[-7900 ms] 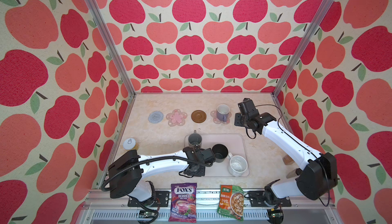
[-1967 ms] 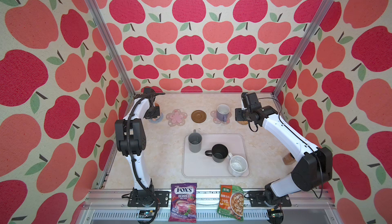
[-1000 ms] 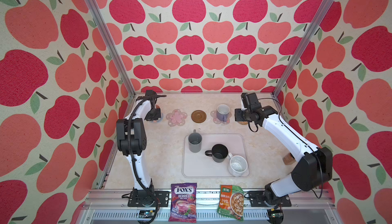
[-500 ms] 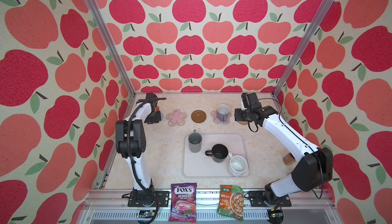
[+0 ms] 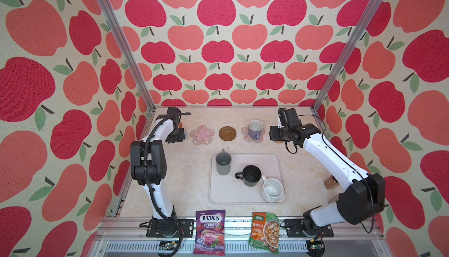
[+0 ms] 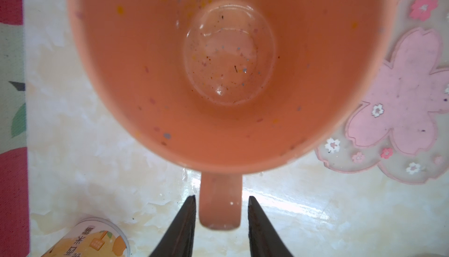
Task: Place cups on coasters
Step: Place the cup on the coaster.
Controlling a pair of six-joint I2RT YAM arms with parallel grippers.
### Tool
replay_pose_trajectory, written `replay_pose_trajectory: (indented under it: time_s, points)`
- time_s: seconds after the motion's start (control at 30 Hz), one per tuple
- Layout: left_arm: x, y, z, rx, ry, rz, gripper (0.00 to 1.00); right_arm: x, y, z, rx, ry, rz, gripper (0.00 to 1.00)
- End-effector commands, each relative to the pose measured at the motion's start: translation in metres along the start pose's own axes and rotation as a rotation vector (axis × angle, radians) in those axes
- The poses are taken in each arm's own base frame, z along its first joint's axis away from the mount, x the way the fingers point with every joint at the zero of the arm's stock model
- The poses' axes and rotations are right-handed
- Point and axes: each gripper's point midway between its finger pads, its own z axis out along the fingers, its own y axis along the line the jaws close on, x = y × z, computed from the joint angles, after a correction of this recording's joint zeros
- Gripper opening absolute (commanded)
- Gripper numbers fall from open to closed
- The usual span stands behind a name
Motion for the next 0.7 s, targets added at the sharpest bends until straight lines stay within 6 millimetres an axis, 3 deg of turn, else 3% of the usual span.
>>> replay_pose_trajectory:
  time_s: [0.0, 0.27, 0.47, 0.67]
  points:
    - [0.011, 0.006, -0.011, -0.053, -0.003, -0.001, 0.39, 0.006, 0.001, -0.005, -0.022, 0.017, 0.034, 0.61]
    - [0.033, 0.007, -0.034, -0.103, -0.010, -0.004, 0.40, 0.017, 0.005, -0.003, -0.049, 0.073, 0.024, 0.61]
    - [0.044, -0.011, -0.060, -0.092, -0.033, 0.029, 0.39, 0.035, 0.006, -0.001, -0.057, 0.101, 0.007, 0.60]
    - [0.047, -0.021, -0.073, -0.127, -0.048, 0.081, 0.38, 0.053, 0.009, -0.001, -0.086, 0.150, -0.011, 0.60]
